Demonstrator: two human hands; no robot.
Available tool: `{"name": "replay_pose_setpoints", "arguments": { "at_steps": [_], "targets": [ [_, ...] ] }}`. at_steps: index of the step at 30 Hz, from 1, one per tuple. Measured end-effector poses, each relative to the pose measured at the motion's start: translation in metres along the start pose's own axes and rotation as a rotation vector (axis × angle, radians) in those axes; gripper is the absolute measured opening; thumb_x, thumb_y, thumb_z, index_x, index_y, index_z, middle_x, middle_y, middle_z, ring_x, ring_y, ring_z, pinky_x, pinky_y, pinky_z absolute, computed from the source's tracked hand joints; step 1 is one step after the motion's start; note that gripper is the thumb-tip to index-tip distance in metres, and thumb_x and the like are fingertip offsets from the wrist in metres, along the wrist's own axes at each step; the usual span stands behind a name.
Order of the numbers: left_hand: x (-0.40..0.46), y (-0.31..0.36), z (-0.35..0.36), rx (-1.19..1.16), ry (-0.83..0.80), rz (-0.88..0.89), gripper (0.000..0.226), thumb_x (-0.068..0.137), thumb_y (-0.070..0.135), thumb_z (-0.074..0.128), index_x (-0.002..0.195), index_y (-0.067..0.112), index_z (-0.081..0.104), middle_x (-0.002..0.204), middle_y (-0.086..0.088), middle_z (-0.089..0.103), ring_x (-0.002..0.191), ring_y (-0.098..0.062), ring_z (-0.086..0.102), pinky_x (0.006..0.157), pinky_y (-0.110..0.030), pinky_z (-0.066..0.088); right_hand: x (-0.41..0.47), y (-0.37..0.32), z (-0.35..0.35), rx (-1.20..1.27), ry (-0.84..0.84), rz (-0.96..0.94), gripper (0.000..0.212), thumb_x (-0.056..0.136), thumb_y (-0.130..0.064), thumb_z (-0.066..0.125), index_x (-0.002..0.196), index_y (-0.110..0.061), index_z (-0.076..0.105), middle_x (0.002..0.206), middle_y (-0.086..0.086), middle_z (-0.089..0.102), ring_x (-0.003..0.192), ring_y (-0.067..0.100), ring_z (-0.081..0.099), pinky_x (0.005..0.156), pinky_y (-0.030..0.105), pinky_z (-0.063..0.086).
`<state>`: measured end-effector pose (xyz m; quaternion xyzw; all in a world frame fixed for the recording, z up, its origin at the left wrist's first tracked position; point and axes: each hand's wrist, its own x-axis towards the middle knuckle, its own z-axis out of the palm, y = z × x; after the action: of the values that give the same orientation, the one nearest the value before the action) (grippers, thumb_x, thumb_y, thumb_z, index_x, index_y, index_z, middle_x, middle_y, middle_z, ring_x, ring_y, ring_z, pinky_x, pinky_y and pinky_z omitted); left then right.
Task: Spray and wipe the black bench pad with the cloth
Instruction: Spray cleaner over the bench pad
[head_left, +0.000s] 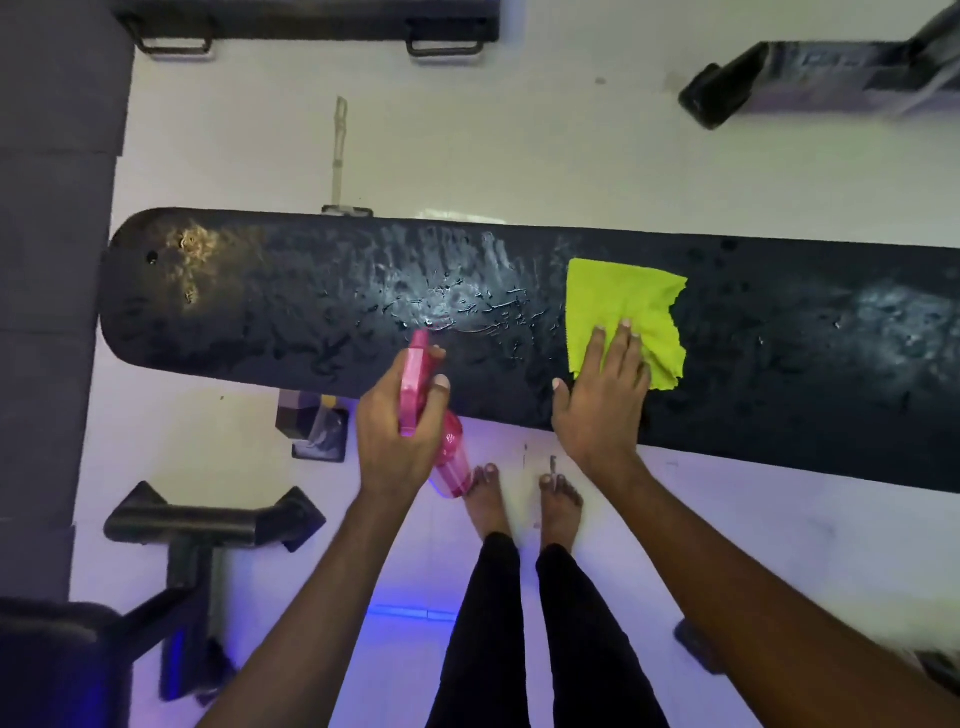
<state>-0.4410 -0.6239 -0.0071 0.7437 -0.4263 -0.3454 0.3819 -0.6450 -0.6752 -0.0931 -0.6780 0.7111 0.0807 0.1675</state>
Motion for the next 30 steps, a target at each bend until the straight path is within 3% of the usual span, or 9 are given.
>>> {"name": "replay_pose_setpoints", "arguments": {
  "at_steps": [4, 9, 13, 18, 21, 23, 25, 28, 30],
  "targets": [
    [0.001, -0.026, -0.019, -0.023, 0.063, -0.086, 0.031, 0.092, 0.043, 0.059, 0.115, 0.027, 0.072, 0.078, -0.01, 0.072, 0.072, -0.037, 0.07, 0.073, -0.057, 0.059, 0.002, -0.035, 0.005, 0.001, 0.062, -0.107, 0.086, 0.094, -0.045, 0.056, 0.161, -0.001, 0.025, 0.17, 0.029, 0.019, 0.158, 0.046, 0.021, 0.127, 0.063, 0.019],
    [0.008, -0.067, -0.047, -0.032, 0.206, -0.183, 0.03, 0.095, 0.038, 0.061, 0.116, 0.021, 0.074, 0.089, -0.001, 0.077, 0.087, -0.028, 0.075, 0.092, -0.061, 0.057, 0.031, -0.113, 0.027, -0.025, 0.049, -0.455, 0.087, 0.097, -0.053, 0.048, 0.163, -0.003, 0.02, 0.172, 0.028, 0.011, 0.16, 0.045, 0.015, 0.129, 0.061, 0.018],
    [0.016, -0.103, -0.073, -0.016, 0.378, -0.253, 0.035, 0.091, 0.044, 0.06, 0.109, 0.02, 0.078, 0.09, 0.0, 0.078, 0.086, -0.022, 0.075, 0.085, -0.05, 0.061, 0.047, -0.167, 0.051, -0.127, 0.076, -0.643, 0.093, 0.099, -0.063, 0.039, 0.165, -0.002, 0.013, 0.174, 0.026, 0.004, 0.162, 0.044, 0.006, 0.129, 0.065, 0.014],
    [0.025, -0.135, -0.111, 0.03, 0.51, -0.317, 0.049, 0.089, 0.053, 0.058, 0.11, 0.013, 0.079, 0.077, 0.003, 0.072, 0.079, -0.025, 0.071, 0.081, -0.045, 0.061, 0.047, -0.178, 0.069, -0.189, 0.149, -0.63, 0.098, 0.099, -0.071, 0.023, 0.166, -0.002, 0.003, 0.174, 0.025, -0.005, 0.162, 0.046, -0.002, 0.127, 0.07, 0.008],
    [0.028, -0.144, -0.129, 0.067, 0.508, -0.356, 0.022, 0.09, 0.044, 0.058, 0.085, 0.031, 0.075, 0.063, 0.012, 0.066, 0.068, -0.026, 0.069, 0.075, -0.051, 0.062, 0.047, -0.175, 0.07, -0.204, 0.166, -0.633, 0.098, 0.1, -0.072, 0.02, 0.166, -0.002, 0.002, 0.174, 0.025, -0.005, 0.162, 0.046, 0.0, 0.126, 0.071, 0.01],
    [0.031, -0.149, -0.139, 0.061, 0.519, -0.374, 0.027, 0.089, 0.044, 0.056, 0.071, 0.026, 0.068, 0.061, -0.001, 0.066, 0.066, -0.037, 0.069, 0.07, -0.056, 0.061, 0.045, -0.177, 0.068, -0.214, 0.165, -0.625, 0.097, 0.1, -0.071, 0.021, 0.166, -0.002, 0.002, 0.174, 0.025, -0.004, 0.162, 0.046, 0.0, 0.126, 0.07, 0.011],
    [0.032, -0.151, -0.142, 0.053, 0.502, -0.375, 0.035, 0.088, 0.046, 0.055, 0.072, 0.019, 0.07, 0.068, -0.014, 0.07, 0.068, -0.04, 0.07, 0.071, -0.058, 0.061, 0.044, -0.178, 0.066, -0.225, 0.153, -0.615, 0.096, 0.101, -0.071, 0.022, 0.166, -0.003, 0.002, 0.175, 0.024, -0.003, 0.162, 0.045, 0.0, 0.127, 0.069, 0.011],
    [0.029, -0.143, -0.139, 0.034, 0.441, -0.37, 0.025, 0.086, 0.05, 0.057, 0.07, 0.041, 0.072, 0.064, 0.008, 0.073, 0.062, -0.012, 0.071, 0.072, -0.043, 0.062, 0.042, -0.178, 0.062, -0.218, 0.14, -0.616, 0.095, 0.101, -0.07, 0.024, 0.166, -0.004, 0.003, 0.175, 0.023, -0.002, 0.163, 0.043, 0.0, 0.127, 0.068, 0.011],
    [0.028, -0.139, -0.132, 0.039, 0.396, -0.359, 0.033, 0.083, 0.058, 0.056, 0.066, 0.033, 0.071, 0.057, 0.009, 0.069, 0.055, -0.008, 0.065, 0.066, -0.038, 0.058, 0.041, -0.176, 0.059, -0.209, 0.13, -0.622, 0.095, 0.101, -0.07, 0.025, 0.166, -0.005, 0.004, 0.175, 0.021, -0.001, 0.163, 0.042, 0.0, 0.128, 0.066, 0.01]
  ]
}}
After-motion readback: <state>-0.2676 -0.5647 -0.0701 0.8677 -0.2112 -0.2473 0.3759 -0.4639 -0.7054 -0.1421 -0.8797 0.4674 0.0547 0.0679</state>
